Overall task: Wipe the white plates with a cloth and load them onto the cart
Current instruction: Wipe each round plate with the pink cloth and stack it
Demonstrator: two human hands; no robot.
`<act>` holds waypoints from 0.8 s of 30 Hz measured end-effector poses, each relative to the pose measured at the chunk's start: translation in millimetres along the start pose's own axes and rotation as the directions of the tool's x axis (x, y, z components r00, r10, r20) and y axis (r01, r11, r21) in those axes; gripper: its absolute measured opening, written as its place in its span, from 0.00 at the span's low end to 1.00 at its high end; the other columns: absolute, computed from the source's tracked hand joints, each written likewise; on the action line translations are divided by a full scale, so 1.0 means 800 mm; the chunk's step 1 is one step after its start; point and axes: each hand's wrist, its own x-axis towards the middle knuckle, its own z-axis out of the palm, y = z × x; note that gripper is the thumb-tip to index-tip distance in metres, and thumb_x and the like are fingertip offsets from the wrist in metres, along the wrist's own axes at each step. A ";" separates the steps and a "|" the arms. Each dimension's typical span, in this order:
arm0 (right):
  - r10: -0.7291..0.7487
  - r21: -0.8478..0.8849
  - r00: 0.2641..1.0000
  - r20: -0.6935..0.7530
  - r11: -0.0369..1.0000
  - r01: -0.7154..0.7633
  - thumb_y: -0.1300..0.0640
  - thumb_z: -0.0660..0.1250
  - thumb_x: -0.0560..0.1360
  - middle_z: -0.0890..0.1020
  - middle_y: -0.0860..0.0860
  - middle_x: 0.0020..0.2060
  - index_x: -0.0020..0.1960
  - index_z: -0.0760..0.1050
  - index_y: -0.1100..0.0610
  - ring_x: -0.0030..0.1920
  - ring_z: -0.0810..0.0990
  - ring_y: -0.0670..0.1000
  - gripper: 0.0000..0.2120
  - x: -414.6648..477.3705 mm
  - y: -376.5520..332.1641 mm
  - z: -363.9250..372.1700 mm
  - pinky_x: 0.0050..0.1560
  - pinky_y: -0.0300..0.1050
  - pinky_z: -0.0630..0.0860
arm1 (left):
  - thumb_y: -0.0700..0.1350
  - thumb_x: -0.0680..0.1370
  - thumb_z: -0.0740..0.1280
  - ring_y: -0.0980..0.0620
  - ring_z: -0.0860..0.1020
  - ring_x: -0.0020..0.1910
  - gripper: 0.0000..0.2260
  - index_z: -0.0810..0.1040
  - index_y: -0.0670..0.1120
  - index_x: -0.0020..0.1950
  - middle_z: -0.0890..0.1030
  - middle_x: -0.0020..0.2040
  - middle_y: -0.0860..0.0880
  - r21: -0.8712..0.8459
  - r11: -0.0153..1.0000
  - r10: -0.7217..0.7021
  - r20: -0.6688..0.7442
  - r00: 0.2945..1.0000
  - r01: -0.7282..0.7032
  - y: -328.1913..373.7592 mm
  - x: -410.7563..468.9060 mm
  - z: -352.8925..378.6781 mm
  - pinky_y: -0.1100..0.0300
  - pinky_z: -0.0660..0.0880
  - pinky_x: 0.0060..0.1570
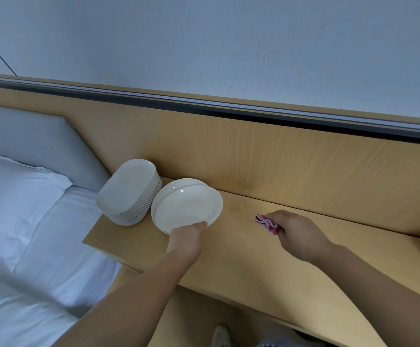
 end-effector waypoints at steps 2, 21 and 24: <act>-0.003 0.004 1.000 0.004 1.000 0.003 0.64 0.58 0.76 0.78 0.44 0.46 0.53 0.76 0.49 0.45 0.77 0.49 0.14 0.003 -0.002 0.003 0.47 0.47 0.75 | 0.39 0.81 0.55 0.44 0.73 0.65 0.23 0.62 0.52 0.76 0.73 0.68 0.49 -0.010 1.000 0.000 0.006 1.000 0.000 -0.006 0.007 0.001 0.55 0.69 0.63; 0.018 -0.008 1.000 0.023 1.000 -0.017 0.64 0.58 0.74 0.79 0.46 0.45 0.49 0.76 0.54 0.44 0.77 0.51 0.11 0.025 -0.003 0.025 0.46 0.50 0.75 | 0.44 0.82 0.53 0.47 0.77 0.53 0.14 0.73 0.51 0.63 0.79 0.54 0.50 0.066 0.995 0.067 0.093 0.993 -0.074 -0.034 0.038 0.028 0.56 0.72 0.46; 0.024 0.004 1.000 0.019 1.000 -0.024 0.65 0.58 0.74 0.78 0.46 0.44 0.48 0.75 0.53 0.44 0.77 0.51 0.10 0.020 -0.001 0.020 0.46 0.50 0.75 | 0.49 0.82 0.54 0.49 0.78 0.48 0.11 0.75 0.50 0.54 0.79 0.47 0.53 -0.018 0.998 0.064 0.010 0.998 -0.064 -0.023 0.038 0.025 0.57 0.73 0.41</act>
